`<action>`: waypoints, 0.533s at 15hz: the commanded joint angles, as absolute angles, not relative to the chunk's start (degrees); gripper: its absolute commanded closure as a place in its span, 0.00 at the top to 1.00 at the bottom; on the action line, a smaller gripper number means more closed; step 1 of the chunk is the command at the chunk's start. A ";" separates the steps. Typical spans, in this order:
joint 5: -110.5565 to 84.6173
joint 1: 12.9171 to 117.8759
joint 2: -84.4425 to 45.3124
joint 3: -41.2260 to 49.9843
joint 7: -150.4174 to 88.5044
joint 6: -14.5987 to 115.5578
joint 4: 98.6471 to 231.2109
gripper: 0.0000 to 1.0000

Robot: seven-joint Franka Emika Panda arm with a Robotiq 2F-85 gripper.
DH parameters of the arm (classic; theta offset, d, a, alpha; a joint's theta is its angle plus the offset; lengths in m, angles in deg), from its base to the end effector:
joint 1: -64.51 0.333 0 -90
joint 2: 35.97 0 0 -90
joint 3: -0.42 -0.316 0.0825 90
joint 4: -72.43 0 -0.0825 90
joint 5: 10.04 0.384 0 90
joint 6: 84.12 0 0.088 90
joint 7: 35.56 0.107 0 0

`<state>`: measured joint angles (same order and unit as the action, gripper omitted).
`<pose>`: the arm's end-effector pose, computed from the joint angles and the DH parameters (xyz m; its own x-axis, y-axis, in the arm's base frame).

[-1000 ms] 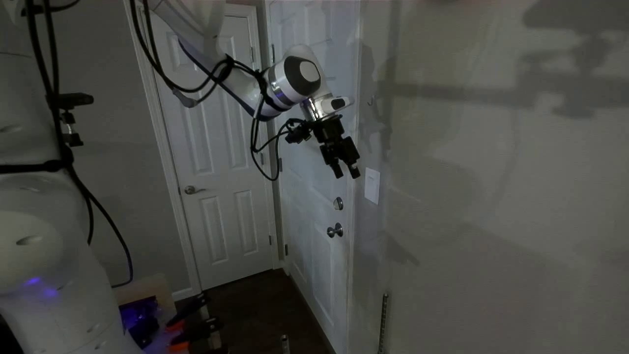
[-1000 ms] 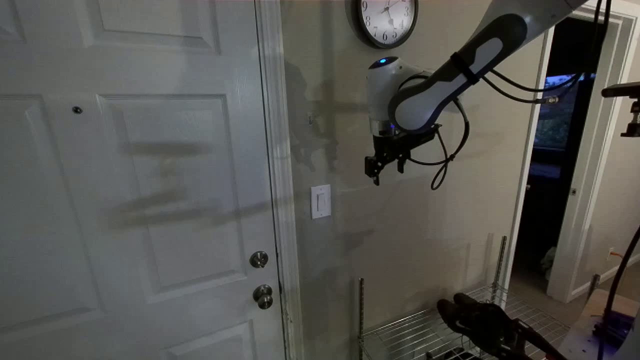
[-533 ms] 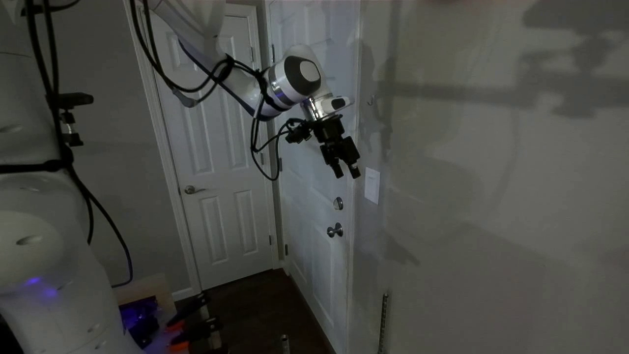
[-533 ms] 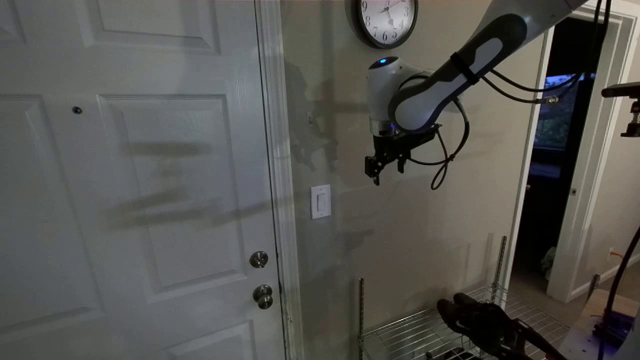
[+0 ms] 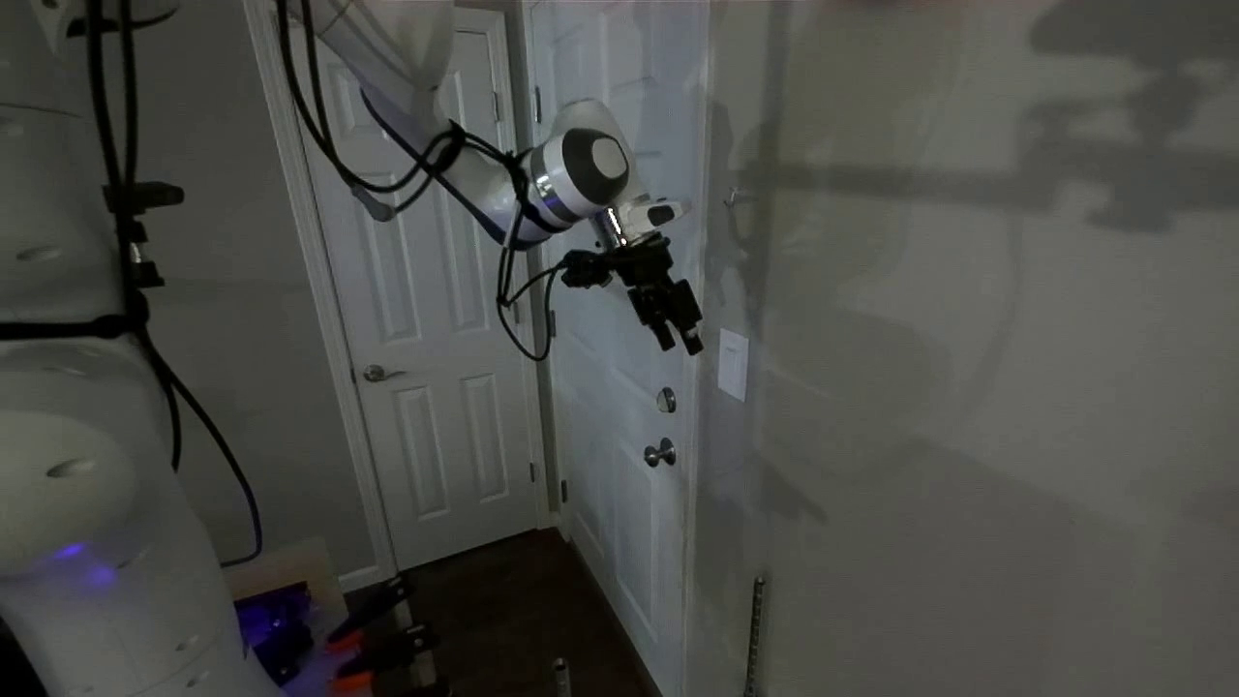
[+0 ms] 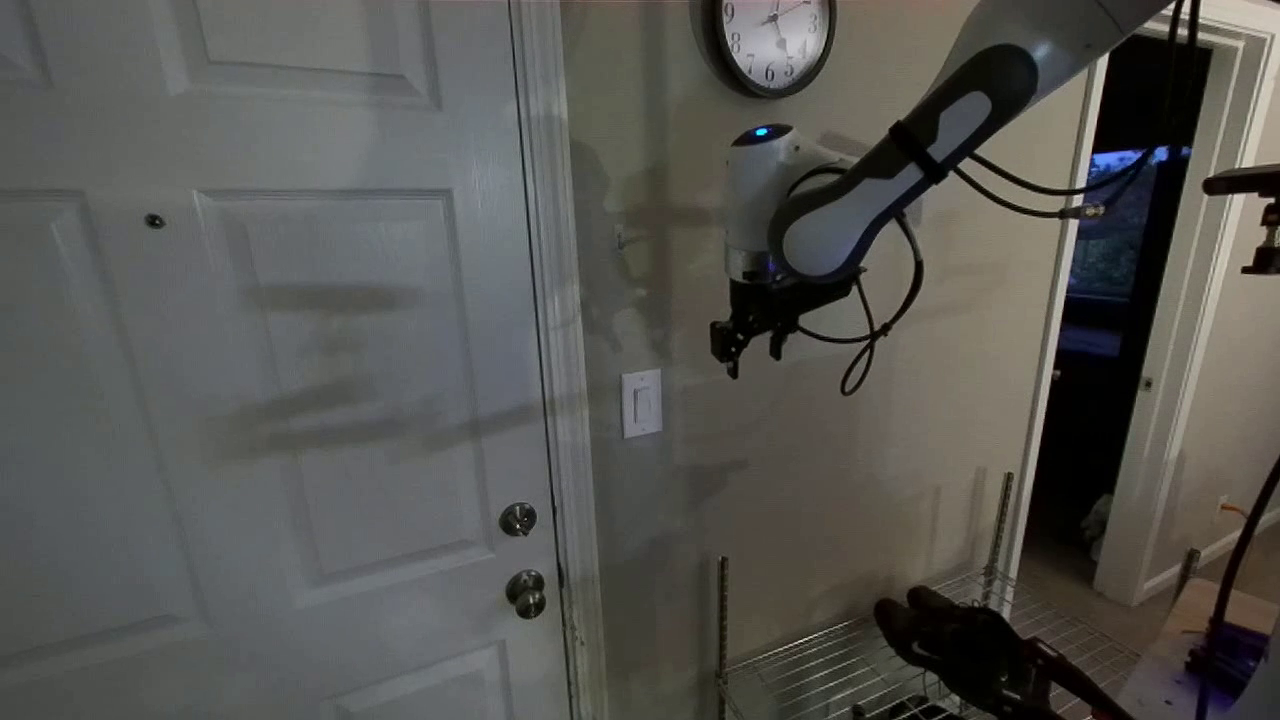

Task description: Press the switch on top to turn on the light

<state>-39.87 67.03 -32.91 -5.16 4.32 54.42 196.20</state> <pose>0.5591 0.0767 0.3937 0.9262 -0.1430 0.3489 -0.2298 -0.9477 0.2216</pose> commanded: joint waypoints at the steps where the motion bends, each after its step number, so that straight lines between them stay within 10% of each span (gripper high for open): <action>1: -40.23 69.44 -29.26 -4.57 8.24 59.80 194.74 0.54; 8: -43.54 74.71 -22.54 -1.06 18.53 65.91 190.91 0.07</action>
